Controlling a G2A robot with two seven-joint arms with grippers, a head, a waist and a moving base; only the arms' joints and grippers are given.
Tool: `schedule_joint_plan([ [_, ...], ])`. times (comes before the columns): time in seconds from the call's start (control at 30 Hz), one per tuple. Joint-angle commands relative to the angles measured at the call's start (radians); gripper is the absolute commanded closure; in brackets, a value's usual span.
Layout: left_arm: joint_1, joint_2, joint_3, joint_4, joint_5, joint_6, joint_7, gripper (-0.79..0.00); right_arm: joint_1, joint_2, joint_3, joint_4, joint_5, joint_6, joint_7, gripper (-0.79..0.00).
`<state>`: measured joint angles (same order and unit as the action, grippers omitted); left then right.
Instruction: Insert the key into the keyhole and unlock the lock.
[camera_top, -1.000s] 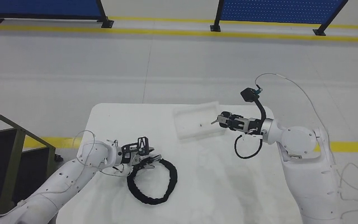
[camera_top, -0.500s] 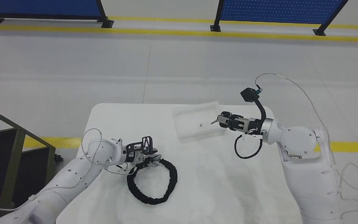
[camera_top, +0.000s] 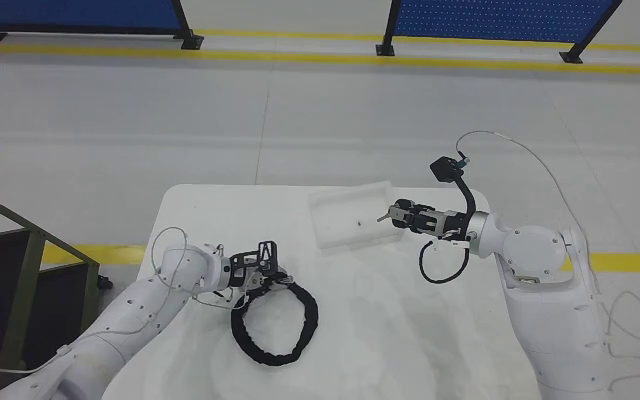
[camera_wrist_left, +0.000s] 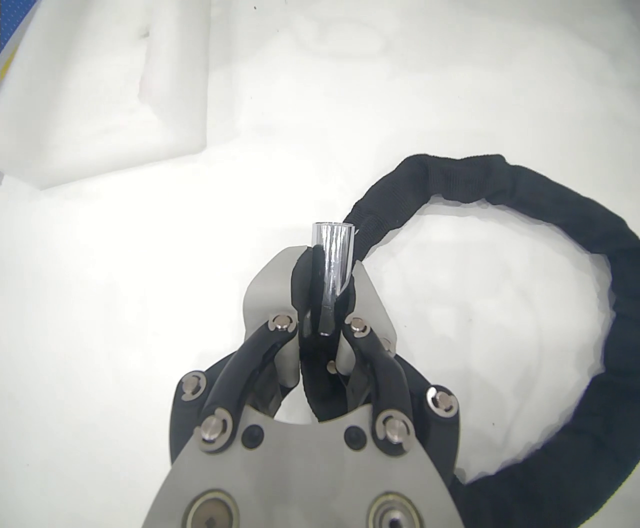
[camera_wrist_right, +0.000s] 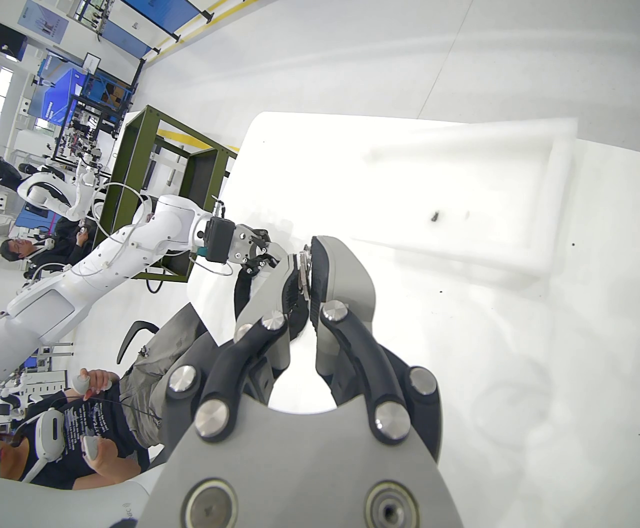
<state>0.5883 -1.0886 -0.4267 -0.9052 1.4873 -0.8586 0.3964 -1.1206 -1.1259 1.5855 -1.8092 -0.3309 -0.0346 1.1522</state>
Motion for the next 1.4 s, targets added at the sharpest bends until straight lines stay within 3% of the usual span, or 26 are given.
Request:
schedule_joint_plan([
  [0.0,0.004,0.006,-0.012,-0.012,0.003,-0.007,0.023,0.0,0.0,0.0,0.0,0.0,0.0,0.0,0.0,0.0],
  [0.4,0.073,0.074,-0.122,-0.177,0.031,-0.025,0.15,0.0,-0.006,0.0,-0.006,-0.004,0.003,-0.003,-0.005,0.0],
  [0.73,0.184,0.149,-0.266,-0.393,0.036,-0.016,0.194,0.0,-0.024,0.009,-0.055,-0.148,0.105,0.032,0.065,0.0],
  [1.03,0.315,0.212,-0.424,-0.654,0.11,0.089,0.226,0.0,-0.06,0.016,-0.053,-0.312,0.235,0.031,0.044,0.0],
  [1.37,0.409,0.236,-0.526,-0.763,0.141,0.201,0.279,0.0,-0.111,0.023,-0.054,-0.391,0.244,0.061,-0.05,0.0],
])
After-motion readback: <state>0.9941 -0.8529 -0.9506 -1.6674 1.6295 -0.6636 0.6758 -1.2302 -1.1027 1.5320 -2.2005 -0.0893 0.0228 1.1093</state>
